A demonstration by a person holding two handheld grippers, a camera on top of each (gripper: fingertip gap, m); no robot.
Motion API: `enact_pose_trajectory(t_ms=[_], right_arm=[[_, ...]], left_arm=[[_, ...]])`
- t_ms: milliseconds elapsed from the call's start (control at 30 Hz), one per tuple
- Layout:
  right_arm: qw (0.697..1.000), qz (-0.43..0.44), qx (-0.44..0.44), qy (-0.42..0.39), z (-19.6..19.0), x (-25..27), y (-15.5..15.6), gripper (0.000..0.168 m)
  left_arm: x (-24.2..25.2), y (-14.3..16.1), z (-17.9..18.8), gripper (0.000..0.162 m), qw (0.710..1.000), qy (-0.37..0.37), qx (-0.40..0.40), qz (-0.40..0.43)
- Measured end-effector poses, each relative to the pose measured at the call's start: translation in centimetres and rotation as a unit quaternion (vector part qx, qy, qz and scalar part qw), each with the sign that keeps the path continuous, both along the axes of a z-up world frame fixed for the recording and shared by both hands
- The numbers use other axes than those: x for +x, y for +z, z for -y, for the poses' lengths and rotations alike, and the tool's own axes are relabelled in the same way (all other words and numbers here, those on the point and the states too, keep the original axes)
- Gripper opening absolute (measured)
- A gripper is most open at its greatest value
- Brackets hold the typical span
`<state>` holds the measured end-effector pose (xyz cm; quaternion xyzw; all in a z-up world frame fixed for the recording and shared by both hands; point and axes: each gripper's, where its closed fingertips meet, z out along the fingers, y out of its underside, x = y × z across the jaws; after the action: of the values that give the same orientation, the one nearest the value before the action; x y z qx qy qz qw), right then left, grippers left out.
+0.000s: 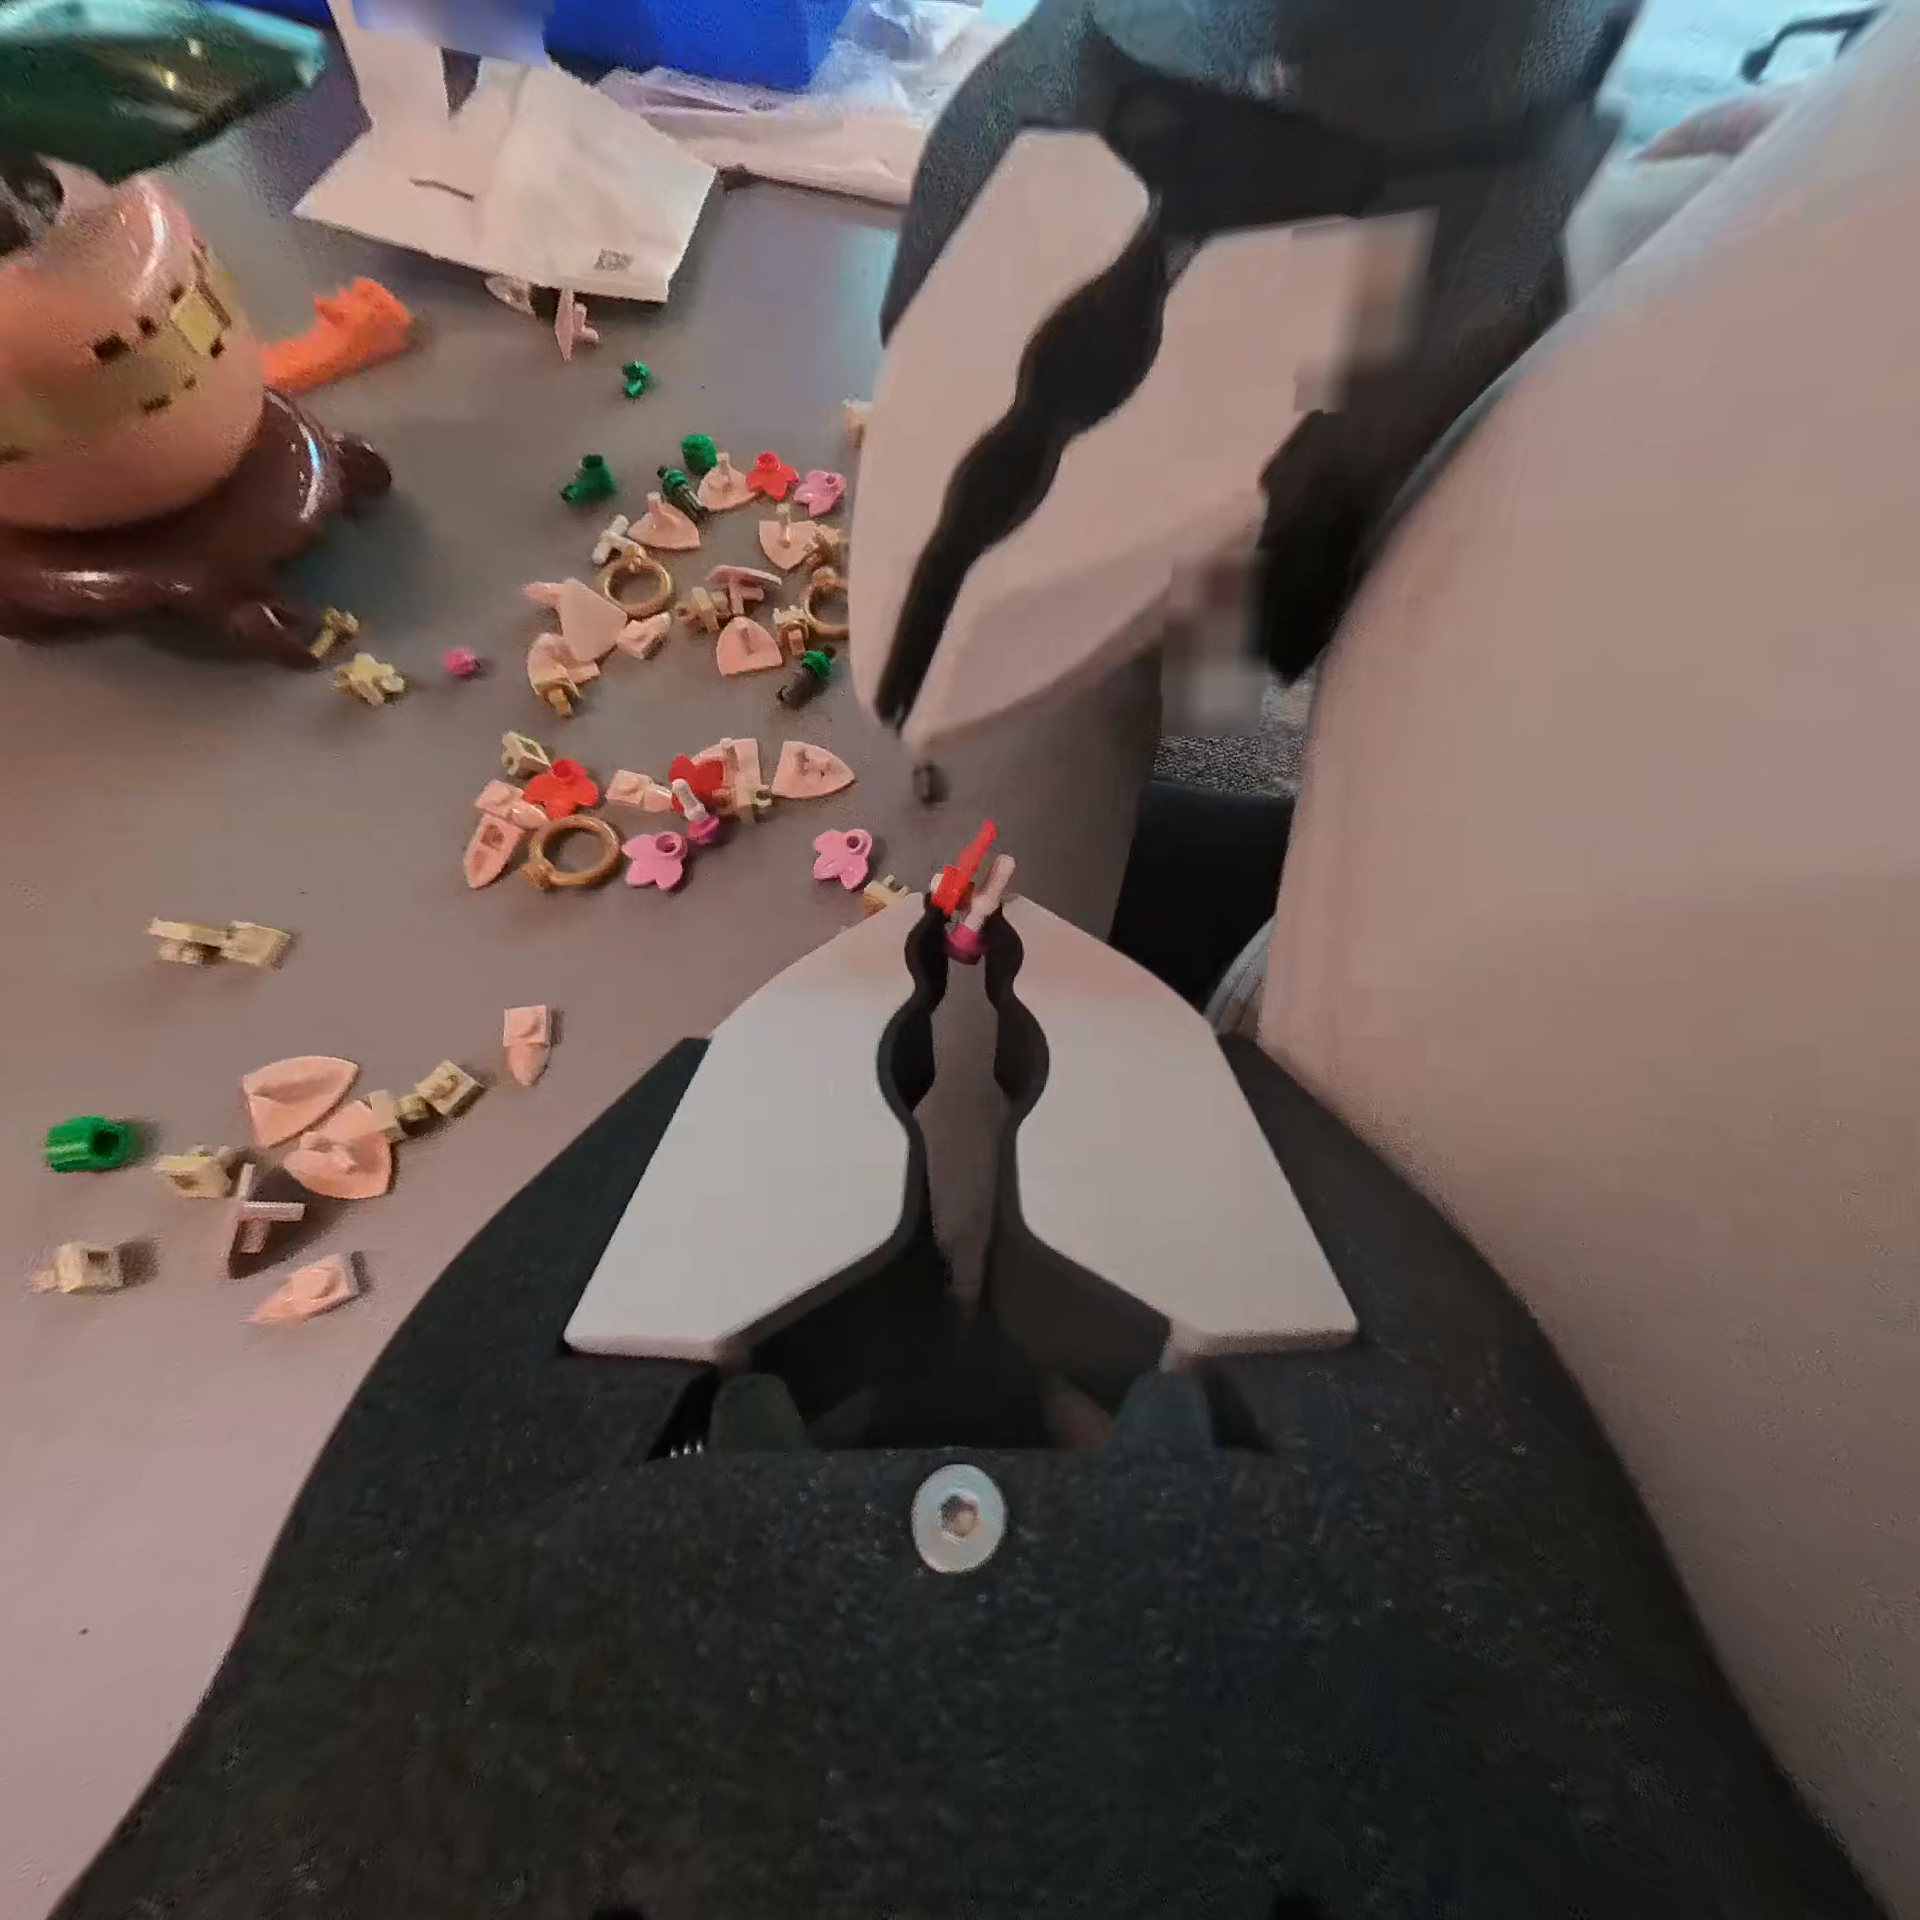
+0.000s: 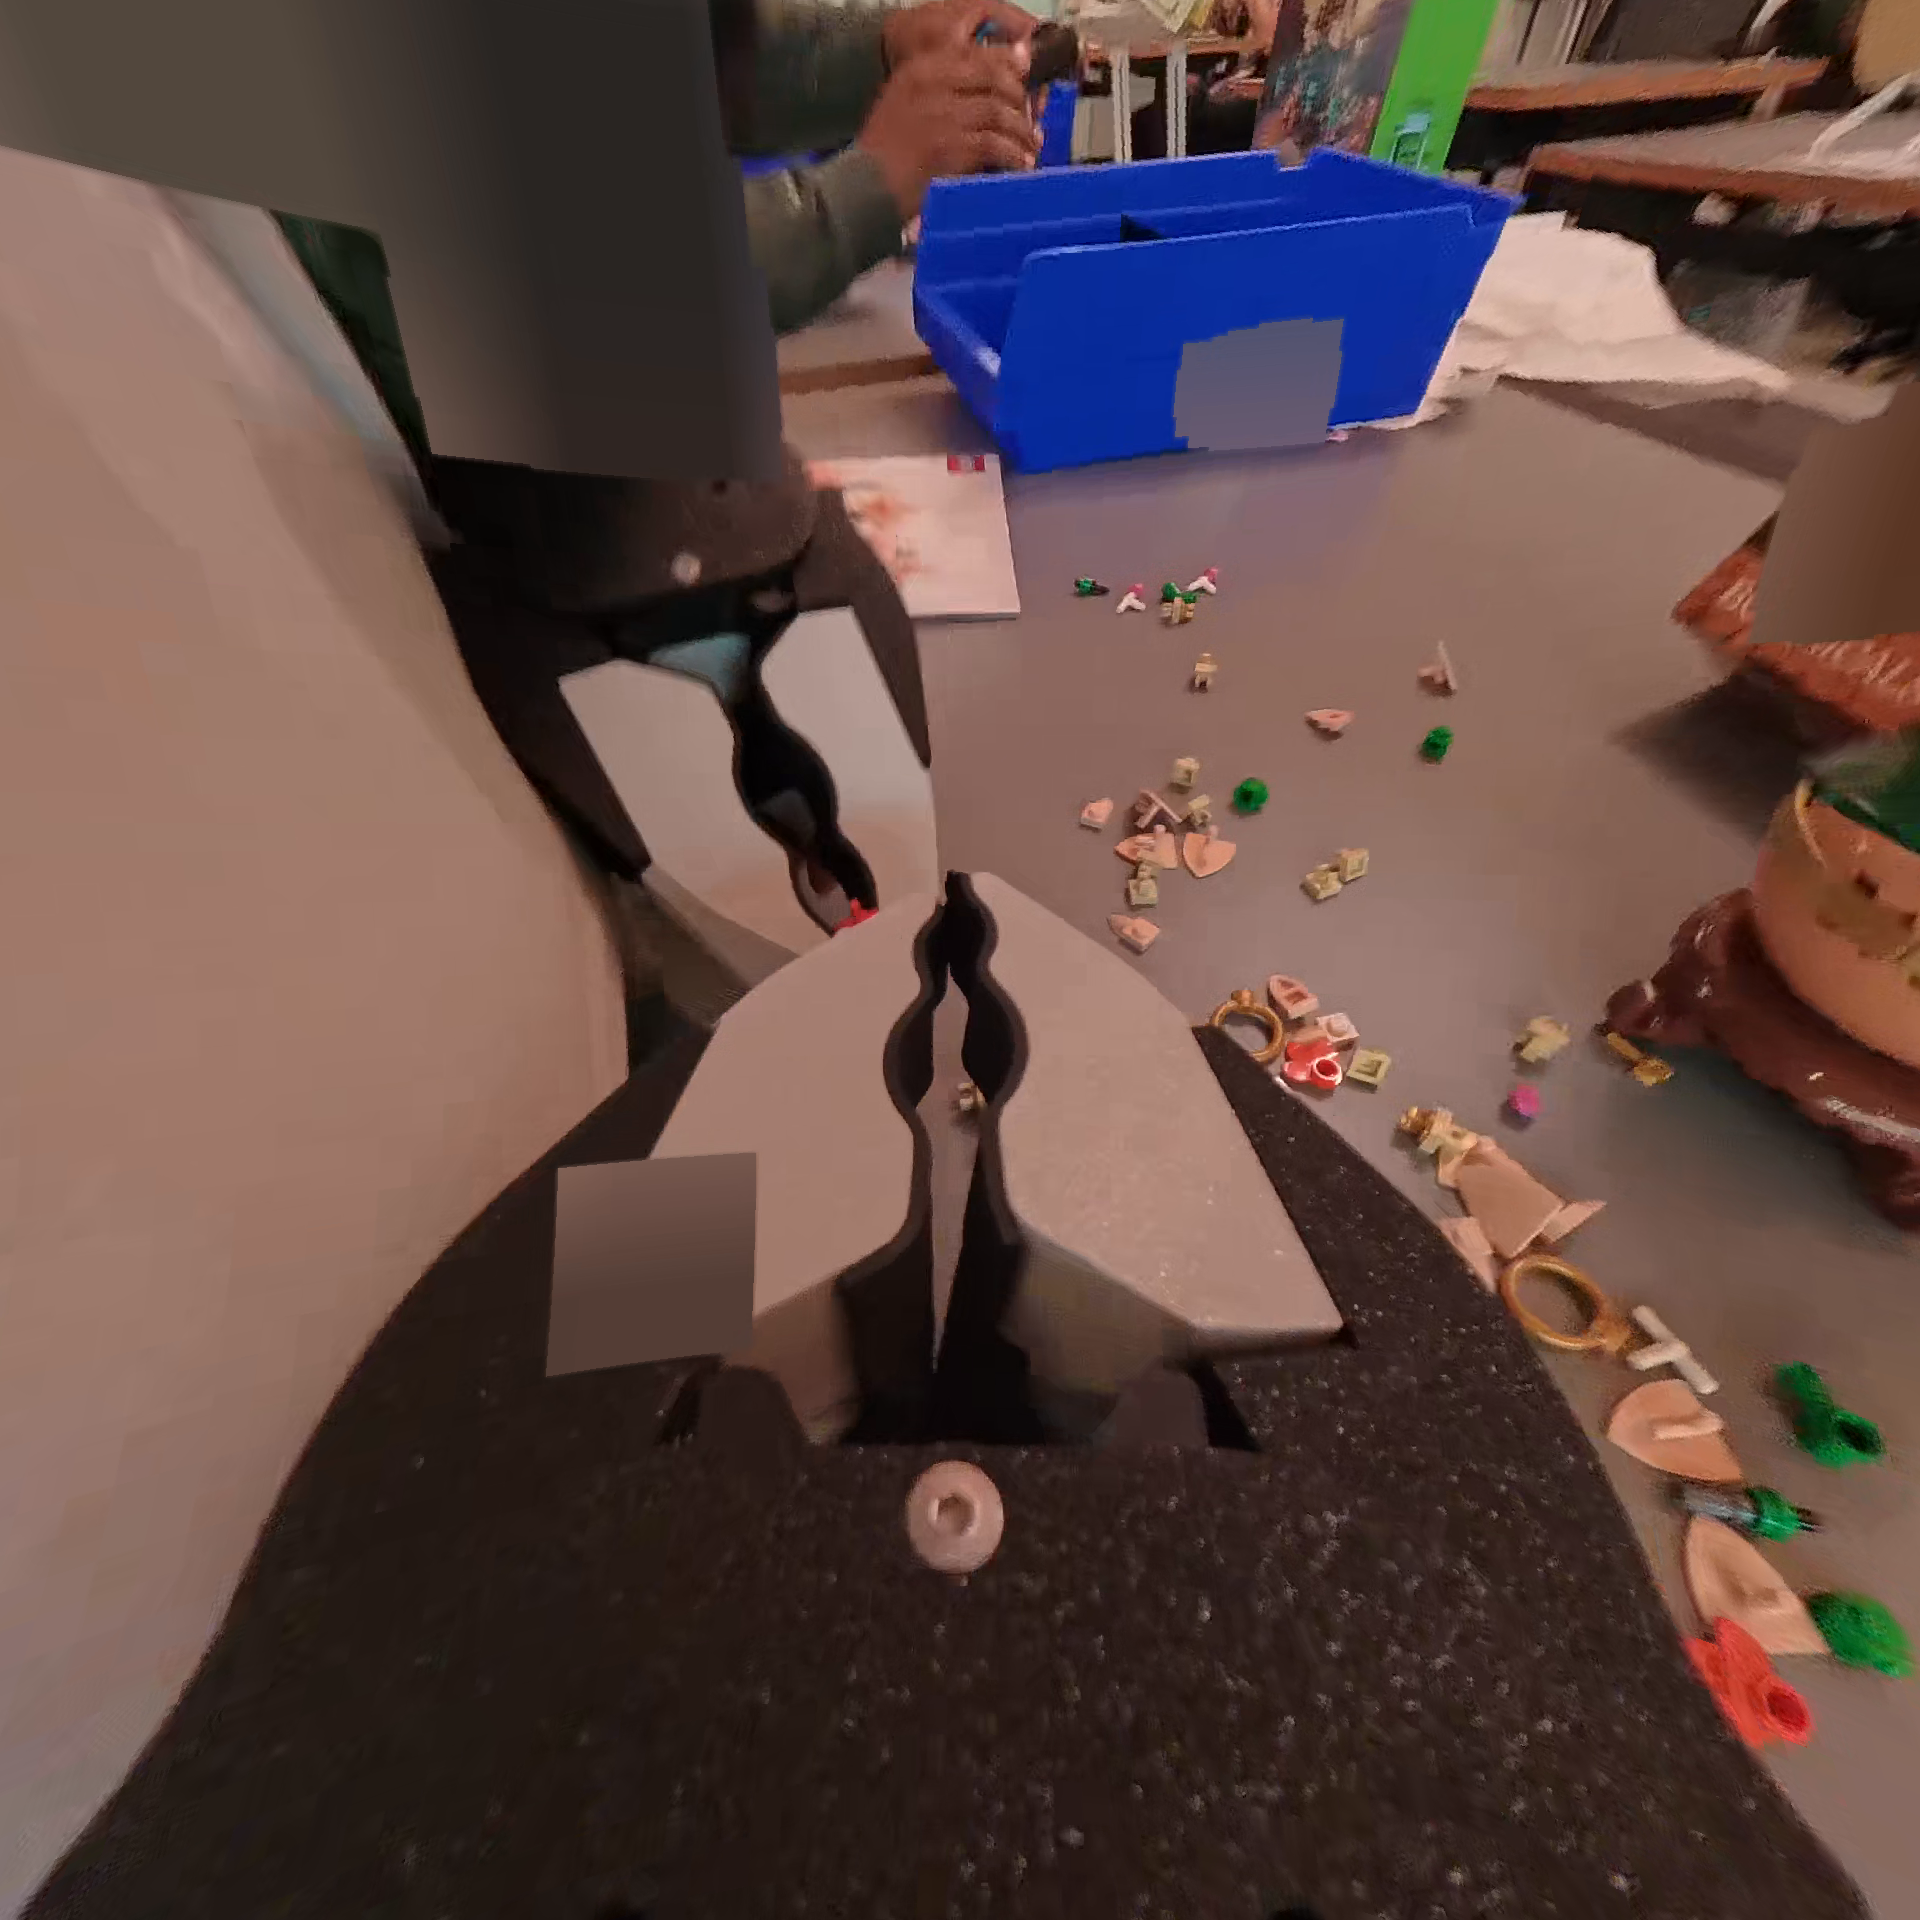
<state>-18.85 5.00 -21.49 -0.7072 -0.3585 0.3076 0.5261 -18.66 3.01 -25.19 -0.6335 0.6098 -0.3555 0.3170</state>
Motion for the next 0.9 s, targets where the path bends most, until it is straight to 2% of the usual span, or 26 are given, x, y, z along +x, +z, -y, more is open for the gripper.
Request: enact_pose_trajectory(t_ms=[33,67,100,167,200,233,333,400,600,733,900], right_arm=[[0.999,-0.024,-0.025,0.026,0.1,0.2,0.3,0.003],[0.997,-0.028,-0.046,0.05,0.4,0.1,0.3,0.028],[0.996,-0.001,-0.059,0.065,0.6,-0.1,-0.3,0.028],[0.992,0.071,-0.04,0.092,1.2,-0.7,-1.5,0.021],[0.992,0.091,-0.027,0.089,1.1,-0.9,-1.7,0.011],[0.99,0.105,-0.025,0.086,0.9,-1.1,-2.0,0.008],[0.988,0.126,-0.04,0.078,0.7,-1.3,-3.0,0.01],[0.987,0.134,-0.041,0.083,1.0,-1.3,-3.2,0.005],[0.983,0.159,-0.058,0.07,1.4,-1.6,-4.2,0.0],[0.984,0.17,-0.046,0.027,1.1,-1.3,-4.4,0.0],[0.983,0.173,-0.057,-0.006,1.0,-1.2,-5.1,0.0]], left_arm=[[0.0,-0.3,-0.1,0.006,1.0,0.003,-0.008,-0.002],[0.0,-0.5,-0.2,0.006,1.0,0.005,-0.013,-0.007],[0.0,-0.7,-0.3,0.006,1.0,0.008,-0.02,-0.012],[-0.1,-1.1,-0.3,0.006,0.999,0.014,-0.033,-0.024],[-0.2,-1.4,-0.2,0.006,0.999,0.014,-0.039,-0.03],[-0.1,-1.6,-0.1,0.006,0.998,0.011,-0.043,-0.035],[-0.3,-2.4,-0.1,0.006,0.998,0.009,-0.035,-0.055],[-0.3,-2.6,0.0,0.006,0.998,0.005,-0.03,-0.059],[-0.7,-3.4,-0.6,0.005,0.988,-0.036,0.105,-0.103],[-0.8,-3.3,-1.0,0.005,0.972,-0.068,0.189,-0.12],[-1.1,-3.3,-1.3,0.005,0.962,-0.091,0.22,-0.129]])
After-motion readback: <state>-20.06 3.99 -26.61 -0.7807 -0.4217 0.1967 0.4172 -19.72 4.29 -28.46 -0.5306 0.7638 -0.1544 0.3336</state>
